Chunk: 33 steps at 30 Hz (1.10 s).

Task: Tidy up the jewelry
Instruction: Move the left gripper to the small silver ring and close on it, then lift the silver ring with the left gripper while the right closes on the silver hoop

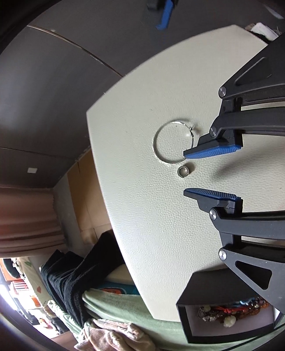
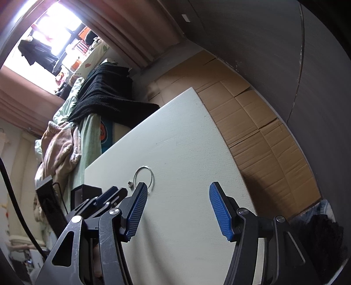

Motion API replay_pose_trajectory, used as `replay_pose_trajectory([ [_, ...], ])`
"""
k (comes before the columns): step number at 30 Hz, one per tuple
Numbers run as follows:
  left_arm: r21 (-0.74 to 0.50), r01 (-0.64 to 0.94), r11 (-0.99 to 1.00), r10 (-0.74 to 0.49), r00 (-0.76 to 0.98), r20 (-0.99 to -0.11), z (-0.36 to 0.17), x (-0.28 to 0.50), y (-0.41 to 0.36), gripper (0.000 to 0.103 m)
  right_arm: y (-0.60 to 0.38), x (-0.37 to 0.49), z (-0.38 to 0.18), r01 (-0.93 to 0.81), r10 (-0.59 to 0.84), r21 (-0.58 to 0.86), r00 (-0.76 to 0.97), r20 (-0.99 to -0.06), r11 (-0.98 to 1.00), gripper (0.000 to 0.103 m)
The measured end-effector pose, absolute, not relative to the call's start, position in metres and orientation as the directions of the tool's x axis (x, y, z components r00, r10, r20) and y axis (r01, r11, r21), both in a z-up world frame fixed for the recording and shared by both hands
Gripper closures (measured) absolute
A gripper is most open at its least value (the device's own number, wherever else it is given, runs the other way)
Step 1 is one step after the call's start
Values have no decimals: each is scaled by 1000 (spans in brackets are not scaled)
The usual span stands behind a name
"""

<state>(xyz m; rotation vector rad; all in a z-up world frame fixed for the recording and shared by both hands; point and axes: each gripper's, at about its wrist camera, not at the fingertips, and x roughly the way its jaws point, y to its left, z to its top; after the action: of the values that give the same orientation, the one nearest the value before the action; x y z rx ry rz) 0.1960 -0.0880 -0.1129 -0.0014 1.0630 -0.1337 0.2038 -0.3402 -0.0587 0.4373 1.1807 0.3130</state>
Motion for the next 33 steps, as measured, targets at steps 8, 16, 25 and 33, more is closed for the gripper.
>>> replay_pose_trajectory([
  [8,-11,128,992,-75,503,-861,-121,202,-100,84,-350,208,-58,33,461,508,371,-806,861,43],
  [16,-76,97,992,-115,502,-857,-114,200,-88,90,-333,210,-61,17,463,500,353,-813,866,44],
  [25,-175,49,983,-172,564,-807,-75,185,-54,90,-288,213,-78,-34,531,545,281,-799,838,44],
  [33,-250,8,968,-203,612,-765,-50,172,-18,90,-252,218,-101,-21,502,514,249,-828,858,65],
])
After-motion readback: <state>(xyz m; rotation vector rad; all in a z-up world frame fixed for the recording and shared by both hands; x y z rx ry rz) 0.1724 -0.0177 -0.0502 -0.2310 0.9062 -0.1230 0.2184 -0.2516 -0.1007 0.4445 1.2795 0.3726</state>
